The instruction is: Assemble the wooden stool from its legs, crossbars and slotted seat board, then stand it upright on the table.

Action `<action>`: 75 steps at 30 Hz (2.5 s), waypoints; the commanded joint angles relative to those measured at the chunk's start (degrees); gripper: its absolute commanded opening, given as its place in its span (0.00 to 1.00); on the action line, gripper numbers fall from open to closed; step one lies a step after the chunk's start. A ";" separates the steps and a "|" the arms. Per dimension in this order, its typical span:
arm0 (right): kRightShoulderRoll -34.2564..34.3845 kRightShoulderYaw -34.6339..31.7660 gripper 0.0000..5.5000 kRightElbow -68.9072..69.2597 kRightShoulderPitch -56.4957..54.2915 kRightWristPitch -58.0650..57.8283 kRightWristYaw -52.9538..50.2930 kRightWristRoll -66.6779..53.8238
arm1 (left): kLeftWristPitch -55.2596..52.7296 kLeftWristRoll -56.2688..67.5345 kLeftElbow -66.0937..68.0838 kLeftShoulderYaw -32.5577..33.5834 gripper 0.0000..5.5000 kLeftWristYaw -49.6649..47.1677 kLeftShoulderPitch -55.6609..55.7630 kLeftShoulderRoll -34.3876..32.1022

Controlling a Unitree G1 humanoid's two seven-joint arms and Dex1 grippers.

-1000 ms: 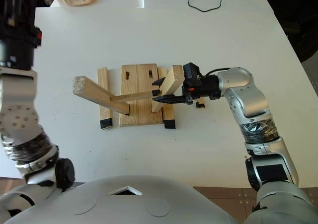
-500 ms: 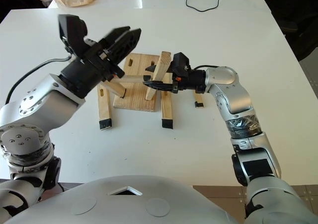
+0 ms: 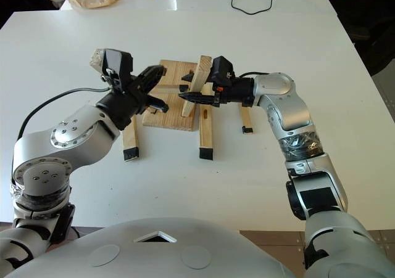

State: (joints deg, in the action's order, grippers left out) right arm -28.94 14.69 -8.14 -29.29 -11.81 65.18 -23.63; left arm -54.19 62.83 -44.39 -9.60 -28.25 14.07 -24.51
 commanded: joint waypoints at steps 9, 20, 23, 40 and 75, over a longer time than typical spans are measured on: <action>-1.07 2.24 0.37 -2.40 -0.05 -3.41 -0.51 4.77 | 6.98 -12.70 3.02 -1.91 0.00 12.78 -6.78 6.09; -1.06 2.67 0.37 -3.89 0.53 -2.05 -1.18 5.87 | 11.19 -4.38 0.24 5.99 0.00 14.53 2.48 6.98; -0.69 2.73 0.37 -4.12 0.09 -1.91 -1.36 5.85 | 7.37 -12.14 9.13 0.94 0.00 12.54 0.21 6.66; -0.39 2.23 0.37 -5.19 -0.62 -1.43 -1.74 6.10 | 17.61 -8.58 2.59 13.98 0.00 19.07 7.99 13.54; 0.07 3.55 0.37 -16.07 -6.76 6.79 12.84 5.86 | 24.84 -9.68 12.52 18.51 0.00 37.24 -13.39 7.23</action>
State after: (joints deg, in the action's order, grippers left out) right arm -30.18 15.12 -21.18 -36.66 -5.06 77.37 -22.69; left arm -28.93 53.75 -33.27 9.36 7.05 1.07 -16.35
